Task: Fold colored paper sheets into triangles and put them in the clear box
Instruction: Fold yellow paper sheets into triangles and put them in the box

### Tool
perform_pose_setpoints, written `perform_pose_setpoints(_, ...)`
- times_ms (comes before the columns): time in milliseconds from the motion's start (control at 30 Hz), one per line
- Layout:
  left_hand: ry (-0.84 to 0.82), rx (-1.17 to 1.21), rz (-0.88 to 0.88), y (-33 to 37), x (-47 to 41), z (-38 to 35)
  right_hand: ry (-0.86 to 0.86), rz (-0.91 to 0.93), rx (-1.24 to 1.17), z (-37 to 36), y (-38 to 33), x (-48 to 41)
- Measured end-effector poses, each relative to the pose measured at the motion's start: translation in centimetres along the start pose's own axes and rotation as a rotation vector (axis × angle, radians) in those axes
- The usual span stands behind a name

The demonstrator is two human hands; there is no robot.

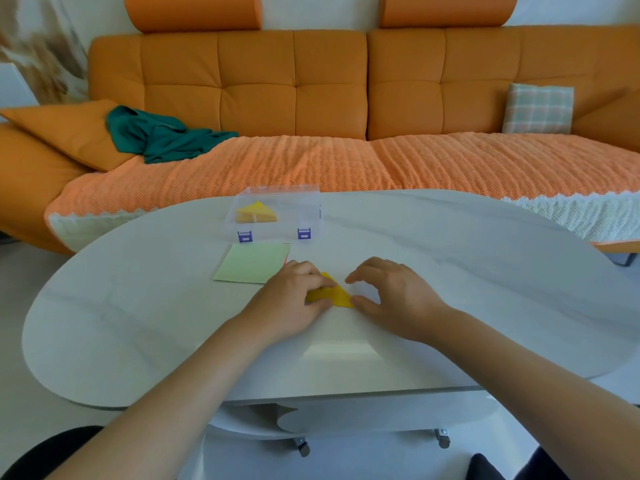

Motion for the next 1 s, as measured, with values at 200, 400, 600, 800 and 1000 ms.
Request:
perform_pose_setpoints(200,-0.027,-0.096,-0.156,0.1,-0.4,0.3,-0.054,0.128,0.015,-0.4,-0.3,-1.4)
perform_pose_setpoints(400,-0.016,-0.051,-0.169,-0.3,-0.8,0.6,-0.009,0.305,0.130,-0.5,-0.1,-2.3)
perform_pose_setpoints(600,0.052,-0.165,-0.276,-0.2,-0.9,0.3,0.022,0.294,0.049,-0.4,-0.2,-2.2)
perform_pose_setpoints(800,0.124,-0.212,-0.326,0.2,-0.9,0.4,0.035,0.312,0.072,-0.3,0.4,-2.1)
perform_pose_setpoints(1000,0.128,-0.073,-0.203,0.5,-0.6,1.0,0.148,0.245,0.034,0.0,0.1,-2.2)
Point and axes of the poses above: each hand's wrist, its own x-axis away from the middle knuckle, its own z-axis out of the back of the hand, y = z × x, the point moved 3 cm from there along -x, towards the middle knuckle, and after that the axes turned 5 degrees about -x, right-handed, at the moved point
